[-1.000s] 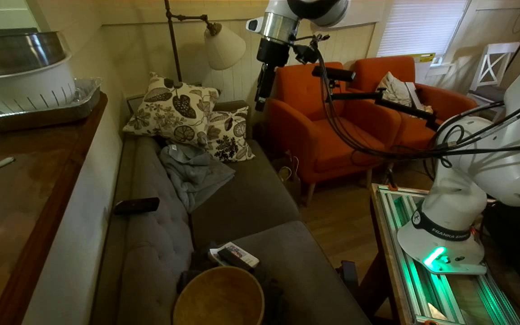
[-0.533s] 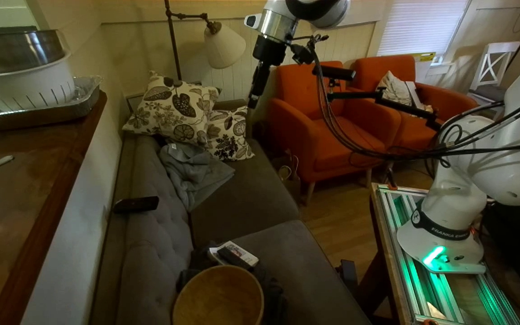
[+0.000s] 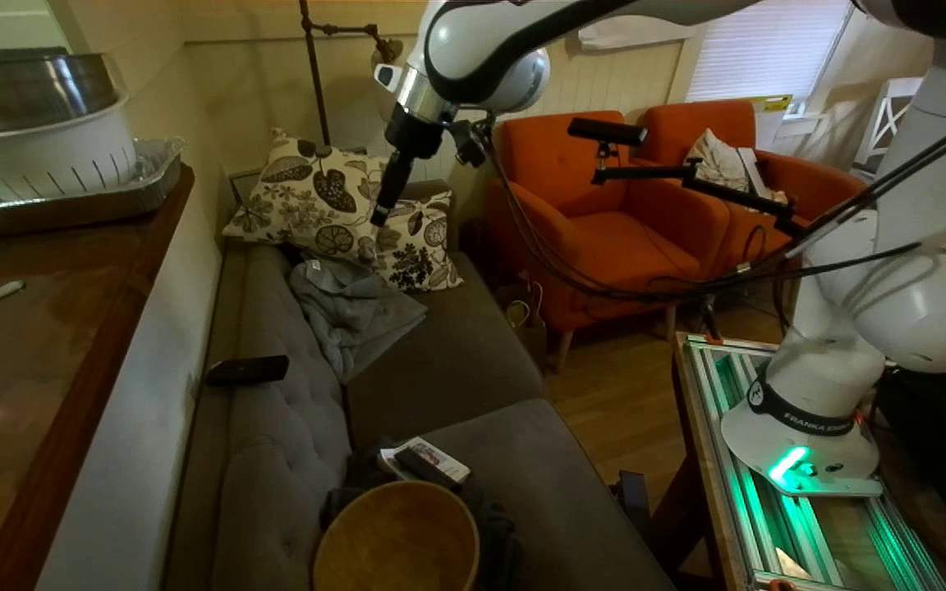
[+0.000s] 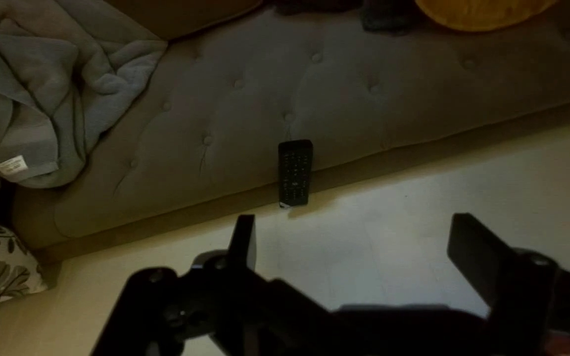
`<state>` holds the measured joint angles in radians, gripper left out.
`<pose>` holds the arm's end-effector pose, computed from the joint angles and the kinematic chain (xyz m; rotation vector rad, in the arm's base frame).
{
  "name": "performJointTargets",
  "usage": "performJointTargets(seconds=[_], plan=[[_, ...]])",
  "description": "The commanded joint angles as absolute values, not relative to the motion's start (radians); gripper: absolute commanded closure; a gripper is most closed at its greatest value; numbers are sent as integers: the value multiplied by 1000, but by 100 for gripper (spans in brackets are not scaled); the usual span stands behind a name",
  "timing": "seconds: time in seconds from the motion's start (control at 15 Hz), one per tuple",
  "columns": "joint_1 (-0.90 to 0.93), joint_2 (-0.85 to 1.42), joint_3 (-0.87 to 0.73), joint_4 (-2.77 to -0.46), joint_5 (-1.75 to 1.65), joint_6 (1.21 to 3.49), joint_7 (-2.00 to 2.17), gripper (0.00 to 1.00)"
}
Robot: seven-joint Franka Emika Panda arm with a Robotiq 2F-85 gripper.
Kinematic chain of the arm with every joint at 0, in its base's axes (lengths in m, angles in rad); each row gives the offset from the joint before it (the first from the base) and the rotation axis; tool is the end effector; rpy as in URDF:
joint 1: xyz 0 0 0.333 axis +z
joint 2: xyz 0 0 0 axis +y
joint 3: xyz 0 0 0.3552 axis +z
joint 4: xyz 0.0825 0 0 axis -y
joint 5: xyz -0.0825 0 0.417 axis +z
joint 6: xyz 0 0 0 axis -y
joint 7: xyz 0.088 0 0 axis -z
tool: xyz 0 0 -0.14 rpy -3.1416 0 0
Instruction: Remove the black object from the backrest of the sofa and place it inside the wooden bowl.
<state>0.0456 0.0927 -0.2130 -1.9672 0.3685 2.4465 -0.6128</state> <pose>0.6493 -0.0985 0.4620 -2.9445 -0.3137 -0.6915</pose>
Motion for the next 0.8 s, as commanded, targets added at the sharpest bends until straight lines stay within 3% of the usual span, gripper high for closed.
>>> performJointTargets(seconds=[0.0,0.67,0.73], plan=[[-70,322,-127,-1719,378,2384,-710,0],[-171,753,40,-1227,280,2337,-526,0],[-176,694,48,-1354,264,2400,-560,0]])
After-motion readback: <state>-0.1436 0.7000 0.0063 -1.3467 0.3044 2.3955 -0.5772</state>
